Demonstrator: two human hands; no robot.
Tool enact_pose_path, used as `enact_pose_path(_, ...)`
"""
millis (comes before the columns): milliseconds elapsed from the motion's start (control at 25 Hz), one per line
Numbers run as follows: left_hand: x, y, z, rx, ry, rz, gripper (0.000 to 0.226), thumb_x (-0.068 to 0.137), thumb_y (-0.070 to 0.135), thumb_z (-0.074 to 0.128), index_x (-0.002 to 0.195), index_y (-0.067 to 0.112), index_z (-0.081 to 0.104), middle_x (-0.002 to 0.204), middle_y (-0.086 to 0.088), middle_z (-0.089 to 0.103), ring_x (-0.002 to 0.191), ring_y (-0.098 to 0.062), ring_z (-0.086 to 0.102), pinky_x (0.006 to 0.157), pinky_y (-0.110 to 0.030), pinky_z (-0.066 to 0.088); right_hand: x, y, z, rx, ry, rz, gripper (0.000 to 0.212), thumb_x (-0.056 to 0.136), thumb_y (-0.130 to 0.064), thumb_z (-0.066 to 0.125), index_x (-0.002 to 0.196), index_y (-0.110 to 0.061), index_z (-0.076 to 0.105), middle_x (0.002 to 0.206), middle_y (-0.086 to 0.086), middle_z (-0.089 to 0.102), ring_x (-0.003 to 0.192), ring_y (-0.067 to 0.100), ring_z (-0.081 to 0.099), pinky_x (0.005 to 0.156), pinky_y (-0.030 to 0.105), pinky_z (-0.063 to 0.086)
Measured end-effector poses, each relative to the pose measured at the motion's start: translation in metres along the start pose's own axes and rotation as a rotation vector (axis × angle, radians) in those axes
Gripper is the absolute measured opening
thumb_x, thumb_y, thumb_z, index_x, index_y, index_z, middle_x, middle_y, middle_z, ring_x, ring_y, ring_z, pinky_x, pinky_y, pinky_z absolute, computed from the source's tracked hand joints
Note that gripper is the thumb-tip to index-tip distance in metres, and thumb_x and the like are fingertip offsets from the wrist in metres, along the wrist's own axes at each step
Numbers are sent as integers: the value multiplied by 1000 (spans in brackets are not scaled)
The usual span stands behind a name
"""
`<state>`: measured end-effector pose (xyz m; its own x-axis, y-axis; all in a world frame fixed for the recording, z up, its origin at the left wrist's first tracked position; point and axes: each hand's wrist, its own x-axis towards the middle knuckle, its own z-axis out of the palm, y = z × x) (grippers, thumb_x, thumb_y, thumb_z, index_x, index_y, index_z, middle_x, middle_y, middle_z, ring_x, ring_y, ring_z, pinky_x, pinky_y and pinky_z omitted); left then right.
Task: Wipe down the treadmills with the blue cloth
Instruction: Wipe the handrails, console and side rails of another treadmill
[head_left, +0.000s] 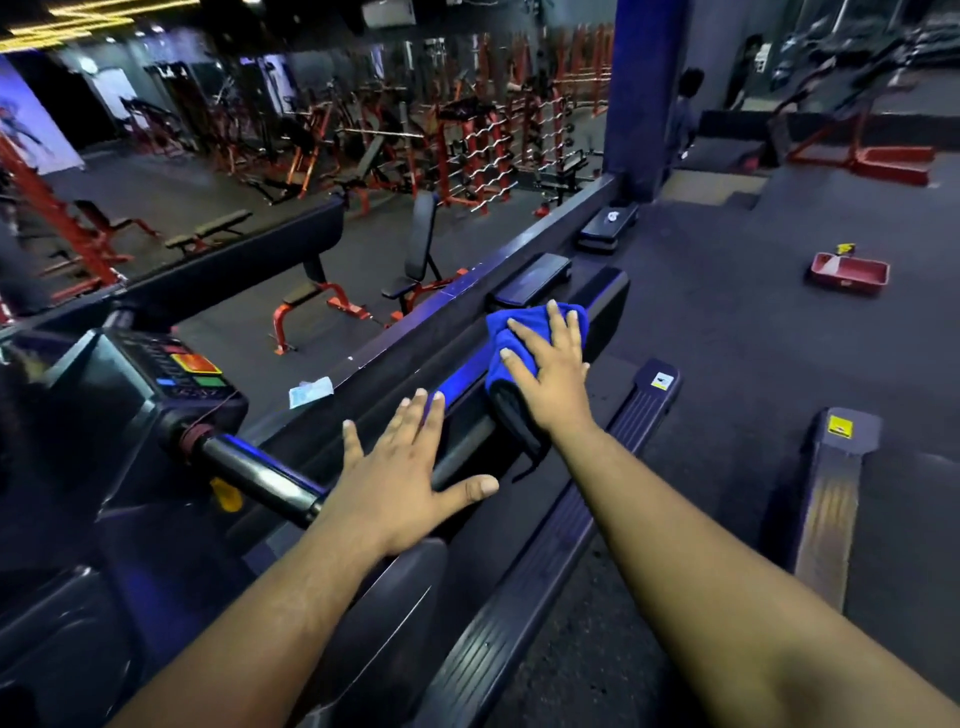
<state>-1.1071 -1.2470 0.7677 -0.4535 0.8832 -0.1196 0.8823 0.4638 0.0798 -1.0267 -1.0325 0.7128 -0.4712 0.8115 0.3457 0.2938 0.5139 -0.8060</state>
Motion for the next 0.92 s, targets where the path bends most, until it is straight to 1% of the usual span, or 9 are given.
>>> enact_pose_path(80,-2,-1,3,1,12,23,120,62,101,2,154,28,-21,163,9,-25,150,-6,-19,119,-62,-7,-21,-4,15,76,84,14,47,92,-42,52,138,-30,55,166,-4,9,153,19,-6,120,57,11)
enact_pose_path(240,-3,0,0,-59,3,41,117,65,96,7,155,26,-19,163,8,-23,150,-7,-17,119,-62,-7,-99,-31,41,138,115,23,57,94,-43,44,149,-28,39,166,-3,4,152,17,-4,117,18,-4)
enact_pose_path(360,-4,-1,-2,-111,-18,60,115,67,93,9,156,24,-14,165,7,-19,151,-8,-13,118,-64,-6,-133,-37,42,89,73,0,61,95,-50,37,151,-25,36,165,6,13,150,18,10,111,5,-4)
enact_pose_path(480,1,-2,-4,-133,-42,106,116,66,94,5,158,23,-3,166,6,-15,152,-9,-13,116,-68,-8,-124,-32,17,-9,24,-30,64,87,-51,40,145,-25,47,157,10,28,145,23,23,114,12,8)
enact_pose_path(640,18,16,-15,-215,-31,183,116,64,94,1,158,28,14,167,4,-2,152,-11,-12,114,-68,-12,-102,-32,-30,-81,-76,-59,63,81,-54,46,138,-28,56,143,7,42,134,26,40,115,44,34)
enact_pose_path(760,48,54,-23,-315,-1,255,113,64,95,3,153,31,29,165,2,19,153,-14,2,114,-65,-12,-81,-21,-73,-56,17,-121,47,87,-40,64,132,-27,61,138,5,45,132,20,43,110,46,39)
enact_pose_path(840,73,80,-27,-498,42,290,93,72,93,19,129,28,54,141,2,56,142,-18,37,118,-61,0,-64,-11,-102,-53,30,-170,48,84,-28,75,130,-28,63,138,3,44,133,14,42,113,41,38)
enact_pose_path(880,91,96,-28,-625,71,297,75,76,87,34,112,27,60,118,4,67,123,-19,55,119,-58,18,-52,-2,-118,-67,15,-186,51,81,-24,78,129,-30,62,140,2,42,135,12,40,114,39,36)
enact_pose_path(920,113,114,-28,-761,84,294,57,78,79,50,99,27,60,100,7,69,103,-18,63,110,-54,37,-38,9,-134,-79,1,-202,55,79,-22,79,129,-31,61,141,0,40,136,12,39,115,39,35)
